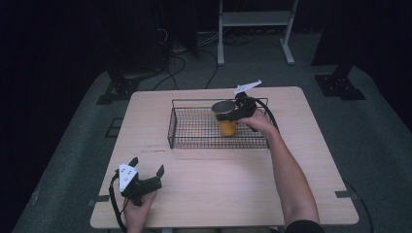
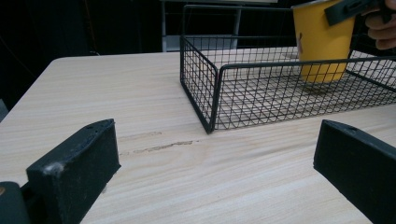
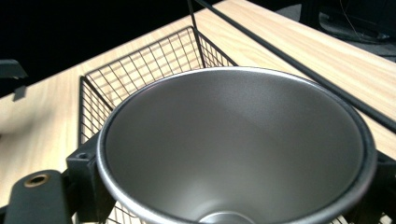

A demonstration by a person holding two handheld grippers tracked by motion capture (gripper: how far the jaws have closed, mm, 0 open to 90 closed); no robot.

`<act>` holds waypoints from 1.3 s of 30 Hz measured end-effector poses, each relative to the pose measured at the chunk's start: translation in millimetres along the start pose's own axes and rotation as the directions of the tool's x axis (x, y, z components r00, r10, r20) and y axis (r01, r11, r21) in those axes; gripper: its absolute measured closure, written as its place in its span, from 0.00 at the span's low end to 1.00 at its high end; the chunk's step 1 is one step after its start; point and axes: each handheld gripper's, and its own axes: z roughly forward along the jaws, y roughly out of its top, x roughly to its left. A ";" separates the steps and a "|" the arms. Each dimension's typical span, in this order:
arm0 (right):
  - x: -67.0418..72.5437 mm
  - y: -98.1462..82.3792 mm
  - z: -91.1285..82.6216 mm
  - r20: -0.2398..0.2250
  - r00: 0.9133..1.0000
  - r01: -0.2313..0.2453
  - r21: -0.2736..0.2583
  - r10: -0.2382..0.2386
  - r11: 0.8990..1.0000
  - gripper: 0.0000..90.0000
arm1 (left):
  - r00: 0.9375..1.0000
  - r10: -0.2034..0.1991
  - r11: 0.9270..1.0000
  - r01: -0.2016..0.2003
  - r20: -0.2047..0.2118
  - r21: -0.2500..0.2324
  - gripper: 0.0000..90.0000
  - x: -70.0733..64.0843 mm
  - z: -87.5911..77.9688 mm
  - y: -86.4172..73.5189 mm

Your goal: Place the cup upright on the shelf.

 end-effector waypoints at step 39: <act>6.3 -6.2 -0.6 0.047 0.996 0.081 0.006 -0.081 0.997 0.02 | 1.000 0.002 1.000 -0.002 -0.001 0.000 0.00 -0.3 0.2 0.1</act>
